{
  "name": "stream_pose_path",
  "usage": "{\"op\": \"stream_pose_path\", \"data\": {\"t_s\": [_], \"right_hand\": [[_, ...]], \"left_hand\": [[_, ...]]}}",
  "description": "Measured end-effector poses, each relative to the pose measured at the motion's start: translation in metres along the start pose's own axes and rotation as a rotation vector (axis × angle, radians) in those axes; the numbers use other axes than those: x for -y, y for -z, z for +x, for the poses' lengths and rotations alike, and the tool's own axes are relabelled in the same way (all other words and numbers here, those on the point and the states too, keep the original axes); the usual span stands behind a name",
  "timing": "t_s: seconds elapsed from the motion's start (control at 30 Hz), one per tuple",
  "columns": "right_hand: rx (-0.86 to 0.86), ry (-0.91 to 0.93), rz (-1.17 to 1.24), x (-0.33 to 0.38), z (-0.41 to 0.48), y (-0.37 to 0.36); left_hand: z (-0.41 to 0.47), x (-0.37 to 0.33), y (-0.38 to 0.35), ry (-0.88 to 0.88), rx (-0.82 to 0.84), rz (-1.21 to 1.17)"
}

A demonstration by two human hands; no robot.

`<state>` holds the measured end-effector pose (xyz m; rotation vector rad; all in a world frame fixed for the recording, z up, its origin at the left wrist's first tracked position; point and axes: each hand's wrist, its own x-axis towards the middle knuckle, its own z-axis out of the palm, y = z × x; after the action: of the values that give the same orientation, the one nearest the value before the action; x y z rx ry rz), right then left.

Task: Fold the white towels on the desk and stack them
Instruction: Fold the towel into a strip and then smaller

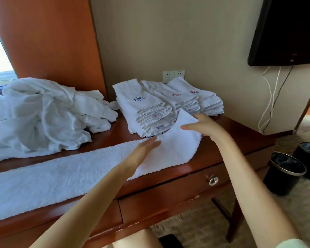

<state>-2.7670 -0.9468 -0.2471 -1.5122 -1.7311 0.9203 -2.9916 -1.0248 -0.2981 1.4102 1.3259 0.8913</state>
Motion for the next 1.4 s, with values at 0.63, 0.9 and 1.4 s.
{"op": "stream_pose_path", "data": {"t_s": [0.63,0.9,1.4], "right_hand": [[0.454,0.925,-0.766,0.156,-0.113,-0.317],[0.521,0.902,-0.764,0.155,-0.099,-0.336],[0.651,0.854,-0.826,0.147,-0.097,-0.336]], "left_hand": [[-0.220,0.071,0.287,0.432,-0.899,-0.336],[-0.226,0.073,0.298,0.120,-0.885,-0.083],[-0.251,0.111,0.307,0.418,-0.850,0.876]]}}
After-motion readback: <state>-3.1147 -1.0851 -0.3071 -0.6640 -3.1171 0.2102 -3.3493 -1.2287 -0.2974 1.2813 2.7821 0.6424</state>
